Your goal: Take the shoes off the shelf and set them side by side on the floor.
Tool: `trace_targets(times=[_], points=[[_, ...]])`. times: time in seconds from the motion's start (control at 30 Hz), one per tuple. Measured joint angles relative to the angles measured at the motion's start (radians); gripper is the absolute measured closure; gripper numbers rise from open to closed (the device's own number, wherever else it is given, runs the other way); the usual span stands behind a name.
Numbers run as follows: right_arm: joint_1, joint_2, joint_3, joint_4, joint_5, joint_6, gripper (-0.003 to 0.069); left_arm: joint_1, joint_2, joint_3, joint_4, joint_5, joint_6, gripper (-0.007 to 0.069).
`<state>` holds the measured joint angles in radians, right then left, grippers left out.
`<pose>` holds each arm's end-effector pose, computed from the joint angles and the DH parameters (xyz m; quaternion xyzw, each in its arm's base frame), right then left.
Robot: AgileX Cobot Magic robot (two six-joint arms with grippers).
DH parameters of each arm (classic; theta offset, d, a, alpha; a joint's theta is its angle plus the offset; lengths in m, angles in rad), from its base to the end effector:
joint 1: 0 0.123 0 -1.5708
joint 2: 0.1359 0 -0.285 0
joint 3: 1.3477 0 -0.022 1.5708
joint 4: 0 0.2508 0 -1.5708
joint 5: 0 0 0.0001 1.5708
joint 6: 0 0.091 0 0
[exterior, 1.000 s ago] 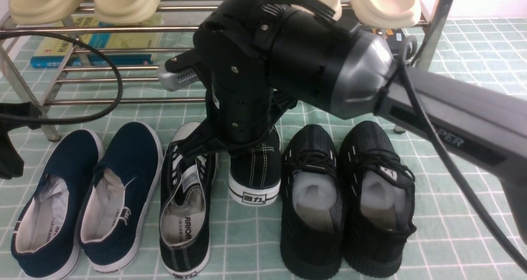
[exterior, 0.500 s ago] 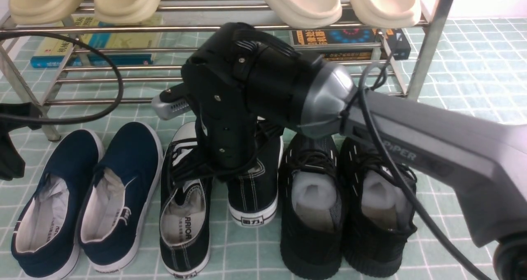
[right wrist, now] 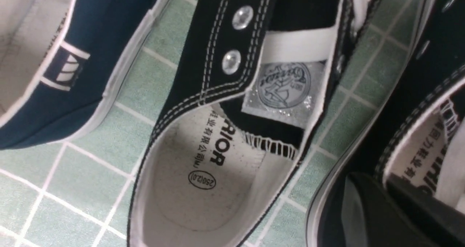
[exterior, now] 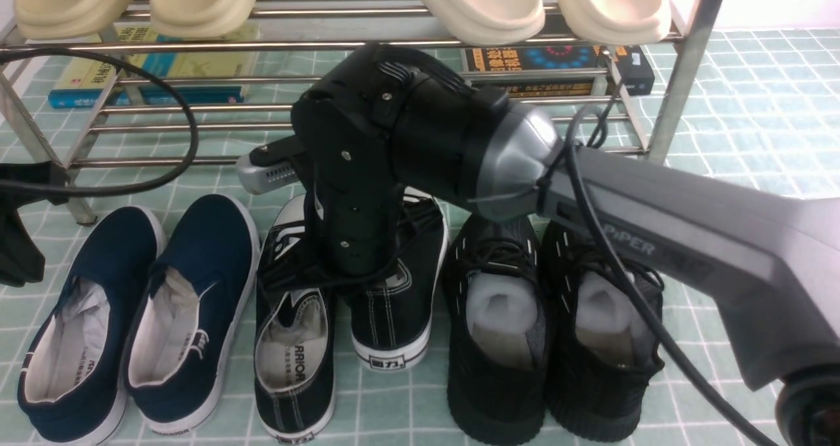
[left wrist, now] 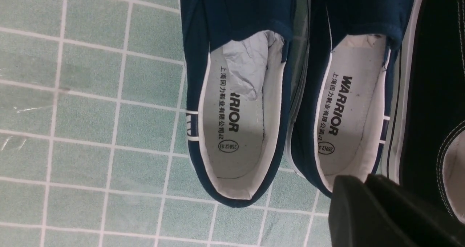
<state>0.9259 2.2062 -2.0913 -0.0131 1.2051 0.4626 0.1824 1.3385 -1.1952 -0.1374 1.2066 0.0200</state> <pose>0.2895 0.3830 0.2565 -0.2276 0.9591 0.1027 0.1334 0.2497 0.0342 0.3286 -0.0942 0.9814 -0.0513 0.1591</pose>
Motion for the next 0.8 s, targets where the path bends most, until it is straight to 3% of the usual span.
trace_targets(times=[0.43, 0.73, 0.8], points=[[-0.002, 0.002, -0.001, 0.061, 0.033, 0.016, 0.0587, 0.0, 0.0, 0.0, 0.0, 0.0, 0.0, 0.0545], [-0.001, -0.009, -0.001, 0.146, 0.034, 0.006, 0.0379, 0.0, 0.0, 0.0, 0.0, 0.0, 0.0, 0.0539], [-0.001, -0.04, -0.001, 0.151, 0.035, -0.057, 0.0344, 0.0, 0.0, 0.0, 0.0, 0.0, 0.0, 0.0538]])
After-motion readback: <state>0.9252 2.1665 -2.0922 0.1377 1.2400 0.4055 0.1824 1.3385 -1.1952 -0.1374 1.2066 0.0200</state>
